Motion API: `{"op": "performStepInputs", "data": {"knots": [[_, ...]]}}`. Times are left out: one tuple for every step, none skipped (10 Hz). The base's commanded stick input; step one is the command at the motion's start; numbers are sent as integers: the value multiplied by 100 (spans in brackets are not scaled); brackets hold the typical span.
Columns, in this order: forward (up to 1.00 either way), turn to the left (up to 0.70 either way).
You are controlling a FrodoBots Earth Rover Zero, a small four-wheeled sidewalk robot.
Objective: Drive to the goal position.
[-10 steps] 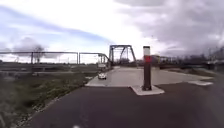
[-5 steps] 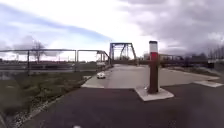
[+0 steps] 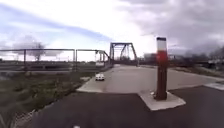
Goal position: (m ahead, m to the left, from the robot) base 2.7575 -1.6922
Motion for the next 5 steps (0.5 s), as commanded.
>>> {"op": "performStepInputs", "data": {"knots": [[45, 0], [45, 0], [45, 0], [45, 0], [45, 0]]}}
